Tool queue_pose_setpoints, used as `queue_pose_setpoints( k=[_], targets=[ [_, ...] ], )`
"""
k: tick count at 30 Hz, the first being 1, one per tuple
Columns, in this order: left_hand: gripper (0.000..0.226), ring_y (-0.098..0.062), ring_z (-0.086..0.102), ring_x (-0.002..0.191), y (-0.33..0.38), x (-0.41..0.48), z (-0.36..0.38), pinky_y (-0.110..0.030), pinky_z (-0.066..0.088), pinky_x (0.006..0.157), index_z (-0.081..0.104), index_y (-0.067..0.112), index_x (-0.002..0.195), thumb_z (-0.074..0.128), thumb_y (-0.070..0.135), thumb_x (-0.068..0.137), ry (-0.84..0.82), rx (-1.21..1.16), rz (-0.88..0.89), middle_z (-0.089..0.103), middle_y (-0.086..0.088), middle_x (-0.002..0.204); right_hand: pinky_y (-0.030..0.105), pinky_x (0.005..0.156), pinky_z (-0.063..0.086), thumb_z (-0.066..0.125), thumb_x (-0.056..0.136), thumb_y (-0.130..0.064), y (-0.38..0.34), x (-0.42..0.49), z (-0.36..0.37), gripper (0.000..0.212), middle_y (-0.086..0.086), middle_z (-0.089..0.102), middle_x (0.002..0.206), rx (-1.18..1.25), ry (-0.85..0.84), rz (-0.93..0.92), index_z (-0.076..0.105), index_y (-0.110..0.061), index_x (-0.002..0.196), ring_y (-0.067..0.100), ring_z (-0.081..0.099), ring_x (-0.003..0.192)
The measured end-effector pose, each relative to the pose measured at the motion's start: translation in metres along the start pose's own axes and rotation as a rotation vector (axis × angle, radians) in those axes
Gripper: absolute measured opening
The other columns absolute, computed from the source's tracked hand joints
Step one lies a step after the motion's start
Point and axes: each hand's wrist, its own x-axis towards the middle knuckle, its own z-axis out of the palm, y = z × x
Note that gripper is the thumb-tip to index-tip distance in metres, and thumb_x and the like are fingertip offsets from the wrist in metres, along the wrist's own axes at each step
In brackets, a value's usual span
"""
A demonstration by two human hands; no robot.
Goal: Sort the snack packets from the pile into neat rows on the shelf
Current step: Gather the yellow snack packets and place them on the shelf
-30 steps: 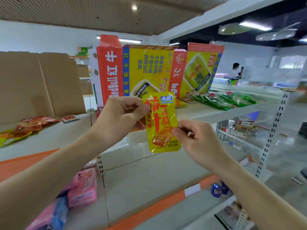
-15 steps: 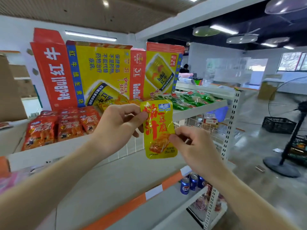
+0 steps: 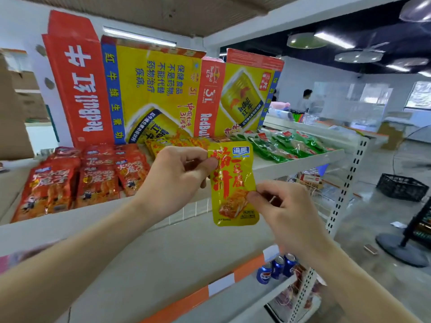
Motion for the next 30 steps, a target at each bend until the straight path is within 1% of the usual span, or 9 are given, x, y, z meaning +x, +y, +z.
queue_pose_setpoints(
  k=[5, 9, 14, 16, 18, 20, 22, 25, 30],
  targets=[
    [0.039, -0.011, 0.042, 0.048, -0.017, 0.015, -0.009, -0.023, 0.035, 0.050, 0.057, 0.002, 0.060, 0.061, 0.018, 0.097, 0.064, -0.075, 0.005, 0.053, -0.009, 0.052, 0.017, 0.047, 0.023, 0.066, 0.090, -0.011, 0.001, 0.029, 0.013, 0.024, 0.003, 0.043, 0.050, -0.048, -0.014, -0.084, 0.068, -0.003, 0.068, 0.006, 0.033, 0.046],
    [0.040, -0.013, 0.041, 0.047, -0.026, 0.024, -0.012, -0.024, 0.033, 0.048, 0.057, 0.011, 0.058, 0.061, 0.018, 0.097, 0.100, -0.125, 0.007, 0.050, -0.003, 0.049, 0.015, 0.047, 0.020, 0.066, 0.090, -0.009, 0.007, 0.045, 0.021, 0.028, -0.007, 0.032, 0.048, -0.012, -0.020, -0.079, 0.062, -0.001, 0.064, 0.008, 0.030, 0.046],
    [0.045, -0.012, 0.038, 0.045, -0.033, 0.038, -0.008, -0.022, 0.033, 0.047, 0.056, 0.022, 0.052, 0.061, 0.022, 0.097, 0.104, -0.062, -0.038, 0.050, 0.000, 0.047, 0.020, 0.047, 0.021, 0.067, 0.090, -0.009, 0.022, 0.063, 0.022, 0.026, 0.003, 0.037, 0.051, 0.020, -0.070, -0.090, 0.063, -0.003, 0.064, 0.006, 0.031, 0.048],
    [0.045, -0.011, 0.038, 0.044, -0.035, 0.044, -0.004, -0.021, 0.033, 0.046, 0.058, 0.024, 0.051, 0.061, 0.023, 0.097, 0.115, -0.036, -0.061, 0.050, 0.002, 0.046, 0.020, 0.047, 0.021, 0.067, 0.089, -0.008, 0.031, 0.073, 0.020, 0.029, -0.002, 0.034, 0.050, 0.032, -0.096, -0.097, 0.061, -0.003, 0.062, 0.006, 0.031, 0.049],
    [0.041, -0.009, 0.039, 0.044, -0.036, 0.051, 0.000, -0.020, 0.035, 0.046, 0.061, 0.019, 0.055, 0.062, 0.023, 0.096, 0.144, -0.005, -0.085, 0.050, 0.002, 0.046, 0.020, 0.048, 0.021, 0.068, 0.089, -0.007, 0.042, 0.086, 0.019, 0.034, -0.008, 0.032, 0.050, 0.066, -0.124, -0.113, 0.056, -0.006, 0.057, 0.006, 0.030, 0.049],
    [0.034, -0.006, 0.043, 0.043, -0.036, 0.058, 0.005, -0.020, 0.039, 0.047, 0.066, 0.014, 0.061, 0.064, 0.021, 0.095, 0.198, 0.040, -0.115, 0.052, 0.006, 0.045, 0.019, 0.048, 0.022, 0.069, 0.087, -0.011, 0.053, 0.102, 0.019, 0.038, -0.010, 0.033, 0.050, 0.091, -0.160, -0.144, 0.054, -0.016, 0.053, 0.006, 0.031, 0.050],
    [0.025, -0.002, 0.046, 0.041, -0.037, 0.066, 0.009, -0.015, 0.039, 0.047, 0.072, 0.017, 0.070, 0.066, 0.022, 0.093, 0.254, 0.126, -0.154, 0.055, 0.014, 0.044, 0.019, 0.049, 0.024, 0.069, 0.087, -0.017, 0.065, 0.118, 0.018, 0.041, -0.011, 0.037, 0.048, 0.098, -0.218, -0.170, 0.054, -0.027, 0.050, 0.005, 0.032, 0.048],
    [0.017, -0.001, 0.049, 0.040, -0.040, 0.079, 0.017, -0.011, 0.038, 0.046, 0.077, 0.016, 0.081, 0.068, 0.025, 0.092, 0.309, 0.222, -0.207, 0.056, 0.016, 0.043, 0.023, 0.048, 0.024, 0.066, 0.090, -0.021, 0.080, 0.140, 0.014, 0.043, -0.011, 0.036, 0.048, 0.080, -0.348, -0.238, 0.049, -0.020, 0.050, 0.006, 0.031, 0.047],
    [0.020, -0.004, 0.048, 0.041, -0.043, 0.105, 0.031, -0.015, 0.041, 0.046, 0.077, 0.016, 0.078, 0.073, 0.033, 0.088, 0.445, 0.337, -0.231, 0.058, 0.007, 0.046, 0.014, 0.046, 0.029, 0.064, 0.092, -0.015, 0.100, 0.179, 0.006, 0.035, -0.017, 0.048, 0.042, 0.094, -0.418, -0.324, 0.063, -0.005, 0.059, 0.003, 0.045, 0.043]
  ],
)
